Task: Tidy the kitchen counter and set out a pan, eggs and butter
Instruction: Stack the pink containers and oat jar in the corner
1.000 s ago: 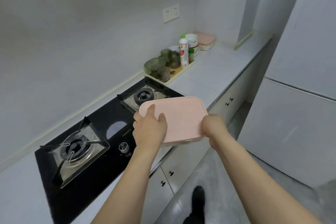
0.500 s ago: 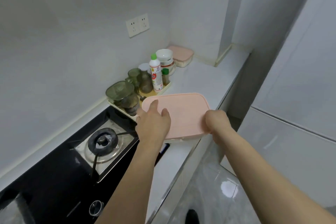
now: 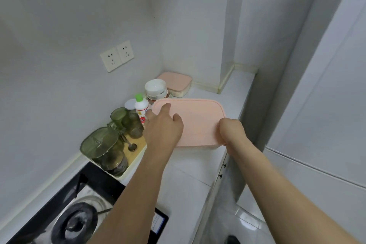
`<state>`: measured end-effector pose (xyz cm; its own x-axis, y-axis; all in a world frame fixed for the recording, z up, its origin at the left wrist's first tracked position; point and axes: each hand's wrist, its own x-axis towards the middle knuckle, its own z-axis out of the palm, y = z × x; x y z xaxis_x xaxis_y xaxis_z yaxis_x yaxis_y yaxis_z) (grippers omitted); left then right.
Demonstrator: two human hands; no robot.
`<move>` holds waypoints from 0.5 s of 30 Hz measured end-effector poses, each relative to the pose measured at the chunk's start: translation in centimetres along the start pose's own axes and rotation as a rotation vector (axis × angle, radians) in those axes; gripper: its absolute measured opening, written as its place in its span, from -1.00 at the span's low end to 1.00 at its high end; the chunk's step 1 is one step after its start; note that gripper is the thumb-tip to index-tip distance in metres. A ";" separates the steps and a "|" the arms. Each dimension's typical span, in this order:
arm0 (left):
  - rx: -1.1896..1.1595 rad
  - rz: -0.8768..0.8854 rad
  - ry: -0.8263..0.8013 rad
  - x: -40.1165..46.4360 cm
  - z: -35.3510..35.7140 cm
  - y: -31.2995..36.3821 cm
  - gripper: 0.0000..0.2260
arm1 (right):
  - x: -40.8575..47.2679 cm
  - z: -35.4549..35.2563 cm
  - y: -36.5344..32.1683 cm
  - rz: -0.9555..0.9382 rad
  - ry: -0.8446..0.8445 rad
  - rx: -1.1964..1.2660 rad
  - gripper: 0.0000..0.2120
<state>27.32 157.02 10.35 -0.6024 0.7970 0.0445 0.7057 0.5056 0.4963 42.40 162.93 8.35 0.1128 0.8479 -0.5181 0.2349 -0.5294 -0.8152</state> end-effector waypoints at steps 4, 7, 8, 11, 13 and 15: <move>0.017 0.043 0.000 5.1 1.2 3.4 -0.56 | 4.5 -0.2 -3.3 0.012 0.001 0.072 -0.89; 0.050 0.080 0.012 9.9 2.1 6.3 -0.56 | 8.6 0.1 -5.8 -0.002 -0.028 0.097 -0.91; 0.064 0.089 0.021 12.1 2.4 7.6 -0.56 | 10.7 0.3 -7.2 -0.009 -0.035 0.096 -0.91; 0.104 0.111 0.032 17.4 2.7 9.7 -0.57 | 14.3 1.0 -10.3 -0.021 -0.045 0.110 -0.87; 0.127 0.143 0.041 21.4 3.0 11.1 -0.57 | 17.2 1.9 -12.2 -0.033 -0.068 0.124 -0.84; 0.149 0.172 0.040 25.8 3.5 12.0 -0.57 | 19.7 3.2 -14.2 -0.030 -0.089 0.132 -0.83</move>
<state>21.52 184.78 14.42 -0.4805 0.8635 0.1532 0.8448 0.4089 0.3450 38.16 187.08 8.92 0.0200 0.8603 -0.5094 0.1072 -0.5084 -0.8544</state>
